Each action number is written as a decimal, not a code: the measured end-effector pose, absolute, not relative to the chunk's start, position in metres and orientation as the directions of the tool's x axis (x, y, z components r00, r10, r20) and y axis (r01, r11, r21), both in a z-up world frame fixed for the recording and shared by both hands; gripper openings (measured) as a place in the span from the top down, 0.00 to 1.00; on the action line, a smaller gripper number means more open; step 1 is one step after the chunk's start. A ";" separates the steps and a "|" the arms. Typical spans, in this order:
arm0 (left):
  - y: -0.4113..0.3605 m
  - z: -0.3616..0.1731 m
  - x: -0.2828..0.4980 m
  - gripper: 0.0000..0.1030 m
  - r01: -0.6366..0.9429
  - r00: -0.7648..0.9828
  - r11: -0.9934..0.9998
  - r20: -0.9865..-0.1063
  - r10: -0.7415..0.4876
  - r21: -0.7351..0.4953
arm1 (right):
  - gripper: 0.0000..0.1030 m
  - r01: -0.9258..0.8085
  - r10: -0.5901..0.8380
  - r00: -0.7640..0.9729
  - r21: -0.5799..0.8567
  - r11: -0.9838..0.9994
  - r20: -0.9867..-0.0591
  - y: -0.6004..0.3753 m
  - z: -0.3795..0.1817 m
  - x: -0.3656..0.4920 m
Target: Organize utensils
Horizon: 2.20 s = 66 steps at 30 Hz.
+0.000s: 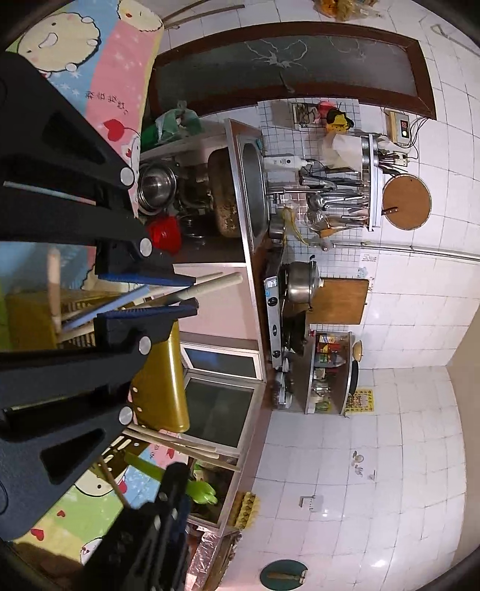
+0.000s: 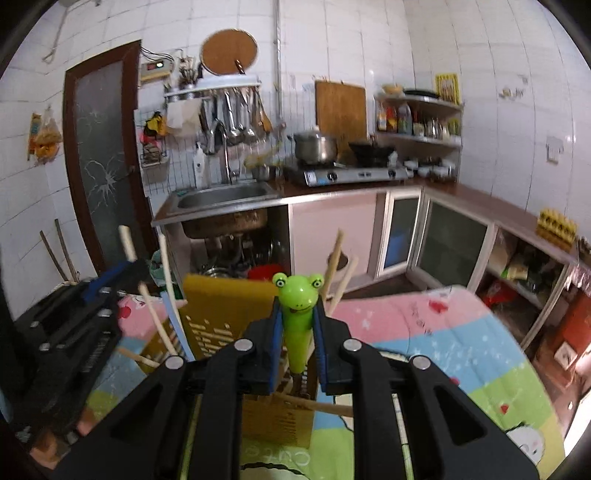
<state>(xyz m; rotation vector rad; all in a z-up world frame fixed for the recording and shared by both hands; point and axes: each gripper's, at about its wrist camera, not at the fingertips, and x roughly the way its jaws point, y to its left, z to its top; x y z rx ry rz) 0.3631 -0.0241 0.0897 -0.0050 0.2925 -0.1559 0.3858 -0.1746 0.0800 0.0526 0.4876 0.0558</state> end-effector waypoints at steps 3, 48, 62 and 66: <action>-0.017 0.093 0.355 0.78 0.139 0.945 0.990 -0.296 -0.142 -0.031 | 0.85 -0.032 0.056 0.882 0.058 0.998 -0.469 -0.178 0.075 0.384; 0.031 0.012 0.112 0.05 0.024 0.975 1.000 -0.220 -0.025 -0.010 | 0.04 -0.001 0.010 0.965 0.037 0.999 -0.260 -0.157 -0.008 0.127; 0.026 0.012 0.107 0.05 0.060 0.975 0.998 -0.217 -0.058 0.006 | 0.04 0.004 -0.001 0.977 0.012 1.000 -0.215 -0.155 -0.004 0.119; 0.026 0.012 0.106 0.05 0.058 0.975 0.998 -0.215 -0.057 0.001 | 0.04 0.006 -0.005 0.978 0.007 1.000 -0.209 -0.154 -0.004 0.117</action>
